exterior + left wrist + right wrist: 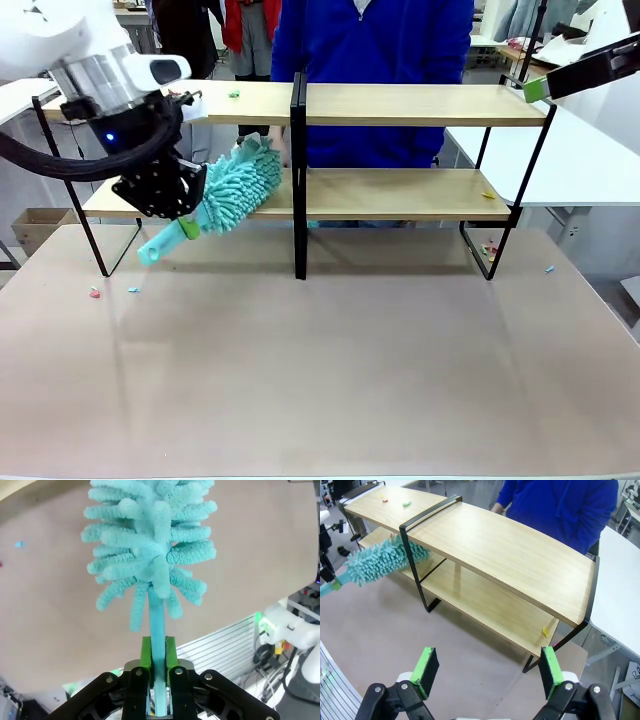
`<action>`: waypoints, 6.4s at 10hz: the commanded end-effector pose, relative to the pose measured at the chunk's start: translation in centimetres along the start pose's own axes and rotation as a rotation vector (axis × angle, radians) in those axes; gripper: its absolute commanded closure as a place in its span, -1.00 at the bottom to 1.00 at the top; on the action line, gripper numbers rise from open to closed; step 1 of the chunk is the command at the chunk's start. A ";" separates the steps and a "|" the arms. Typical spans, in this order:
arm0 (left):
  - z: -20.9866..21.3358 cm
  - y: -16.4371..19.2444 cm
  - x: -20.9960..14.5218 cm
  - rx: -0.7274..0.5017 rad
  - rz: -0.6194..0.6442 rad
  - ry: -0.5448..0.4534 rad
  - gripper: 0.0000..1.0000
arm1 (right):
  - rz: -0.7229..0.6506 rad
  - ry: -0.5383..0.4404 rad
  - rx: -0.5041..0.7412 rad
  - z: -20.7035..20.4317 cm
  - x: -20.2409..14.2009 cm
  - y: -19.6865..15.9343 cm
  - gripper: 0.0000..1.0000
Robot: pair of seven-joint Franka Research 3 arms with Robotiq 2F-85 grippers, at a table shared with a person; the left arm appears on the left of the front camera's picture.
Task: Clean the shelves.
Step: Clean another randomly selected level of the Shelf with the Duster, then place the Duster on the table.
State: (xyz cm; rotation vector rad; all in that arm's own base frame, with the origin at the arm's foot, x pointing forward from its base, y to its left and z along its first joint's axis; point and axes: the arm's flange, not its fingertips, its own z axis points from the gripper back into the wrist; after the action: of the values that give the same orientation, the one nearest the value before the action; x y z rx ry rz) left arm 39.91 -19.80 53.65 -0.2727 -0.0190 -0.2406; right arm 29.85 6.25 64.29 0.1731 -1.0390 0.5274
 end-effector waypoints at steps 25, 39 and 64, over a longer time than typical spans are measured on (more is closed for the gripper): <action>5.6 9.4 -10.0 0.133 -0.401 0.268 0.75 | -0.008 -0.002 0.006 0.0 0.0 0.0 -1.00; 13.9 25.4 -26.9 -0.441 -1.025 -0.695 0.75 | -0.008 -0.002 0.006 0.0 0.0 0.0 -1.00; 3.4 18.4 -16.7 -0.593 -1.313 0.364 0.75 | -0.873 0.486 0.643 -1.5 -13.2 0.5 -1.00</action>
State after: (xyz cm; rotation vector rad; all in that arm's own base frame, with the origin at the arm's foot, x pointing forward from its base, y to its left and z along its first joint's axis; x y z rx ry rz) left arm 27.20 2.00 51.93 -0.7802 0.2047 -1.5672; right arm 28.49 3.09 56.59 0.9154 -0.2759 0.1417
